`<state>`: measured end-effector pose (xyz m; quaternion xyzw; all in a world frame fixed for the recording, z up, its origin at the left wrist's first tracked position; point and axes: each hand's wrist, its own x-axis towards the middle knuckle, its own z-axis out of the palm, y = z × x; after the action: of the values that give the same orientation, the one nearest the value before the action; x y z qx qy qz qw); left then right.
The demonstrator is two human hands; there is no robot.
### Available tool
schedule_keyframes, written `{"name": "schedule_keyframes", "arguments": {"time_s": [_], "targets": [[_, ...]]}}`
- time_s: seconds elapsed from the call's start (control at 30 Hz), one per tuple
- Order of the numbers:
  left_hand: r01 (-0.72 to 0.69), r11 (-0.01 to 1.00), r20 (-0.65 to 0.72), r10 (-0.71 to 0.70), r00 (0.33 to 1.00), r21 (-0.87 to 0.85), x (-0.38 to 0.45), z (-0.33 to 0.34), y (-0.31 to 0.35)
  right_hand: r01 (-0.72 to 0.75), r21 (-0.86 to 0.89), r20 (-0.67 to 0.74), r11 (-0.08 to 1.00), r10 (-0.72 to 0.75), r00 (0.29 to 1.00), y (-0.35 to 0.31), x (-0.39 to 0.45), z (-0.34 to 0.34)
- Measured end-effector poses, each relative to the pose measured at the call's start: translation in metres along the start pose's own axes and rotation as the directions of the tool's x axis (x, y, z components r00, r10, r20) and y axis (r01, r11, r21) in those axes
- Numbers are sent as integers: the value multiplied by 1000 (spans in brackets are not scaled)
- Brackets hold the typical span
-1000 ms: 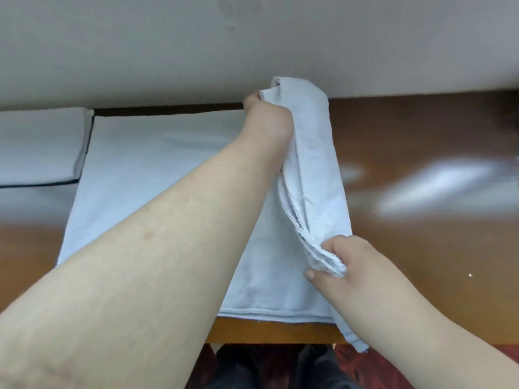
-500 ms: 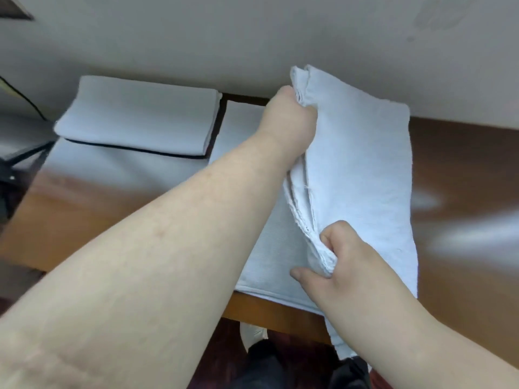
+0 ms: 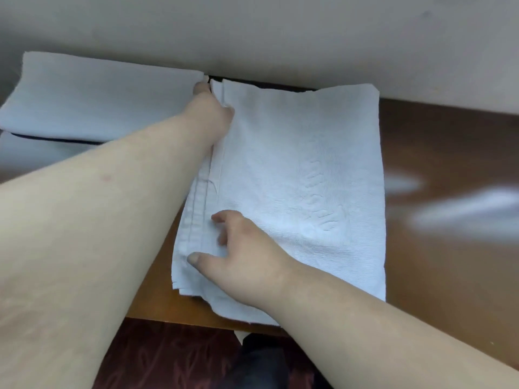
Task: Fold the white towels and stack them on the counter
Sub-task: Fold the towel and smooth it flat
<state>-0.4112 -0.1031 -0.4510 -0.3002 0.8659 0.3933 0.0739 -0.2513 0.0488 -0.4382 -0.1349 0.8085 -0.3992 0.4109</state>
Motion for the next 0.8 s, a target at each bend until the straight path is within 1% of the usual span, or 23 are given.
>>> {"name": "schedule_keyframes", "arguments": {"time_s": [0.03,0.07,0.1,0.13,0.17,0.2,0.23,0.27,0.3,0.33,0.37,0.4,0.43,0.47,0.57,0.67,0.73,0.8], "targets": [[-4,999,-13,4,1000,-52,-2,5,1,15,2,41,1000,-15,999,3,-2,-5],[-33,998,-44,30,999,-51,-6,10,1,37,-3,63,999,-37,997,6,-2,-15],[-79,997,-85,80,993,23,-16,12,0,58,-24,40,998,-57,998,8,-1,-29],[-147,978,-141,167,976,145,-28,14,-2,85,-51,-52,995,-87,995,11,4,-47],[-227,938,-183,279,943,260,-44,18,-5,109,-94,-197,990,-125,972,15,13,-69],[-304,899,-178,370,912,315,-61,24,-8,118,-159,-342,980,-167,925,19,23,-94],[-359,875,-117,414,903,325,-82,33,-11,109,-248,-448,962,-214,868,22,32,-118],[-395,860,-32,427,904,322,-104,44,-13,91,-369,-479,925,-273,834,26,42,-141],[-413,844,53,422,905,341,-127,57,-15,60,-512,-429,857,-316,846,34,52,-160],[-422,810,122,410,904,407,-147,70,-17,24,-643,-341,766,-314,886,44,61,-173],[-428,756,168,400,901,496,-162,82,-17,-2,-739,-256,673,-278,926,55,66,-181],[-429,704,190,395,899,566,-172,92,-18,-15,-791,-204,612,-240,949,66,68,-185],[-424,672,204,384,900,607,-177,98,-17,-24,-807,-191,590,-222,956,77,67,-186],[-419,662,222,364,904,621,-180,101,-14,-37,-805,-205,592,-218,954,85,62,-185],[-417,656,298,292,909,629,-185,110,0,-153,-749,-331,645,-164,929,108,36,-180],[-464,583,392,255,884,668,-192,122,17,-301,-679,-454,670,-60,889,128,-9,-176],[-484,545,435,228,871,685,-195,130,26,-368,-666,-484,649,0,875,141,-42,-173],[-505,538,471,212,856,675,-200,138,31,-417,-649,-501,636,56,864,153,-72,-170]]}}
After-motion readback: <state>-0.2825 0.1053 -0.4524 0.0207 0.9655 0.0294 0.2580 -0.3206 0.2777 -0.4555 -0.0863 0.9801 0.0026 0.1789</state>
